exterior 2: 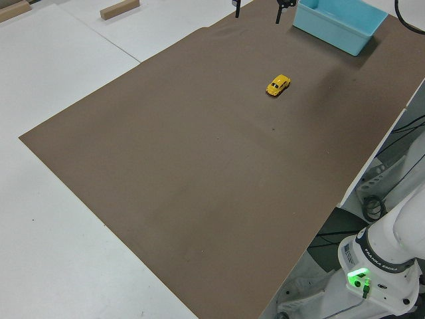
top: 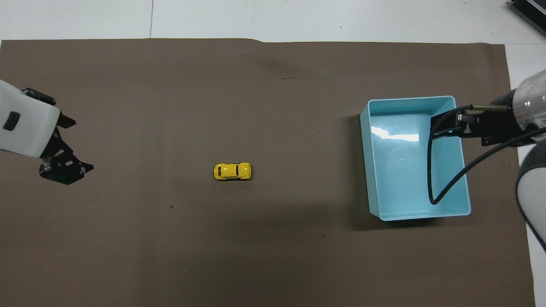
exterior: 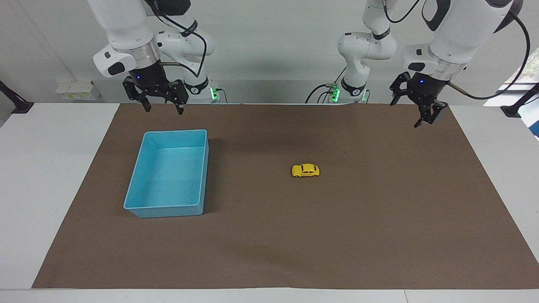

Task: Wind up and store yellow beetle car

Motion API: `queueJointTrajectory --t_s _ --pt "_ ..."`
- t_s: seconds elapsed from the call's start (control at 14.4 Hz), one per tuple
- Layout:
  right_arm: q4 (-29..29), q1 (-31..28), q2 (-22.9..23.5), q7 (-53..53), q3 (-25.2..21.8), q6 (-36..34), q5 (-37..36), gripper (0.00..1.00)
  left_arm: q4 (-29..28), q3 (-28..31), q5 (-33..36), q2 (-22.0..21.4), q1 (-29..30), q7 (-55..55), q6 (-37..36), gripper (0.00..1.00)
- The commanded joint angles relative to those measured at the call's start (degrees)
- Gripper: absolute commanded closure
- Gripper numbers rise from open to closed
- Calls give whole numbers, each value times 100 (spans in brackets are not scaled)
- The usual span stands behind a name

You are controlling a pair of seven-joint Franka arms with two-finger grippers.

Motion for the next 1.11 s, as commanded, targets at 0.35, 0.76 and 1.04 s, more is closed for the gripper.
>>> queueJointTrajectory --t_s 0.35,0.76,1.04 --pt "-52 -86 -79 60 -34 -3 165 0 -1330 85 49 7 -763 255 1702 0" --pt "-52 -86 -79 60 -34 -3 165 0 -2008 76 40 700 -1316 290 3099 0" --pt "-52 -86 -79 60 -34 -3 165 0 -2341 58 -373 991 -1465 563 4031 0"
